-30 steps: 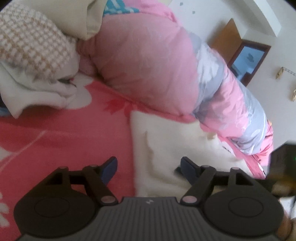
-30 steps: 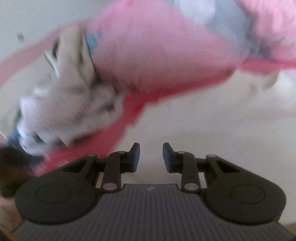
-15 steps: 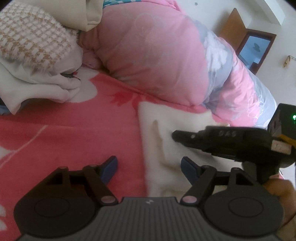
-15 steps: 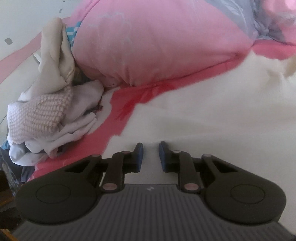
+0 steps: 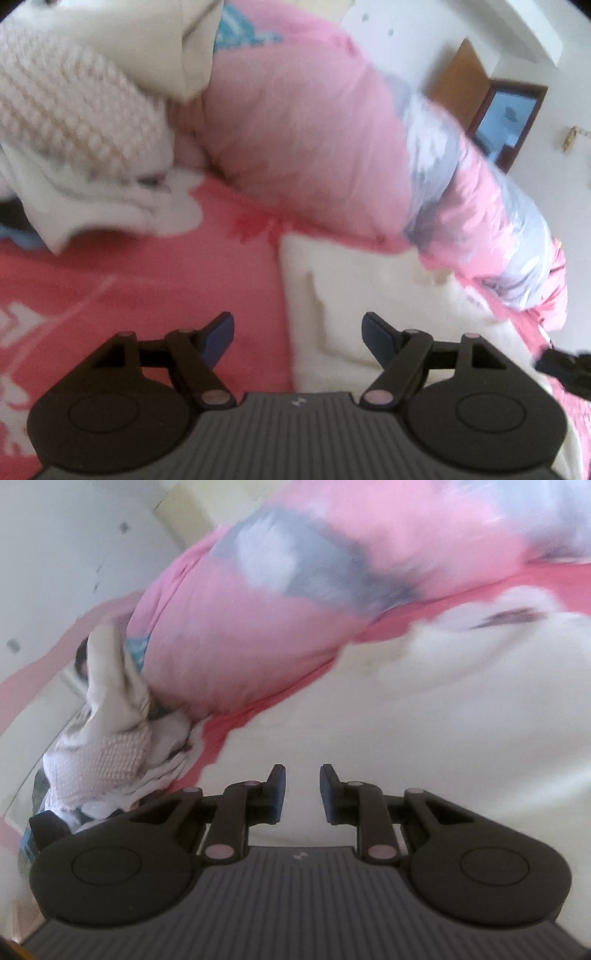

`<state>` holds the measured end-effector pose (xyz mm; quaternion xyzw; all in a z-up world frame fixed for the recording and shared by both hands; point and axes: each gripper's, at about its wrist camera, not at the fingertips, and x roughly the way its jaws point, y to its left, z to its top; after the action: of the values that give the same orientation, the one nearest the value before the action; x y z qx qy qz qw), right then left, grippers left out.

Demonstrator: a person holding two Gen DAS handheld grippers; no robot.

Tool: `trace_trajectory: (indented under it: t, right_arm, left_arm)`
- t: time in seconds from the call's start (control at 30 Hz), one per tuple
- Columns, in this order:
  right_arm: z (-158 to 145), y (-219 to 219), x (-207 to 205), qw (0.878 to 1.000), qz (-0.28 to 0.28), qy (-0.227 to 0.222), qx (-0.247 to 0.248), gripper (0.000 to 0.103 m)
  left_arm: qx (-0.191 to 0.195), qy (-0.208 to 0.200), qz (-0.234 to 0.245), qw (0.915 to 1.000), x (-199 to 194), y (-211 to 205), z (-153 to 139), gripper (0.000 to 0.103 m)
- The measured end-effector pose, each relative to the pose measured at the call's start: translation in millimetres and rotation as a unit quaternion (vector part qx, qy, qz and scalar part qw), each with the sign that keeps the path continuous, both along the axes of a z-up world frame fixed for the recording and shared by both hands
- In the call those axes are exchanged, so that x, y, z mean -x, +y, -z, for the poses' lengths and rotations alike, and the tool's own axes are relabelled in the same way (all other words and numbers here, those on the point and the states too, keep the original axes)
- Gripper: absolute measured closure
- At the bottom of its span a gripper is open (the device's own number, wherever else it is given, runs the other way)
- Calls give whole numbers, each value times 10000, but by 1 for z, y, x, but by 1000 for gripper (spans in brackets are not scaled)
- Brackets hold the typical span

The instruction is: Fold towel

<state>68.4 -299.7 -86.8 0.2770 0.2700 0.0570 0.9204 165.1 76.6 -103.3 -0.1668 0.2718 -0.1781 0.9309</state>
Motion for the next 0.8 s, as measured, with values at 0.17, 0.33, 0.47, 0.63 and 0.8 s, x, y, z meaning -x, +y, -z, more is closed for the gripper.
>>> trace_trajectory:
  t: [0.17,0.33,0.47,0.63,0.8]
  right_arm:
    - [-13,-58,65,9964,809,-97,218,83]
    - [-9,-99,87,9927,1150,-126,349,83]
    - [-5,-116,74,9933,1016,-170,518,85]
    - [-1,-123,42,9923,633,-44,1066,88]
    - [45,-121,20,9885,176,644,1358,89]
  left_arm:
    - [-201,-521,242,9981,15,-29,-33,26]
    - [-567,-504,867,9933,9,-102,-39,23]
    - [-816,-142,1025,9913,-10,-148,-16,23]
    - [-1081,12,830,9907,-18,-156,13,25]
    - [-1238,-66,844,9887,-12,-160,14,22]
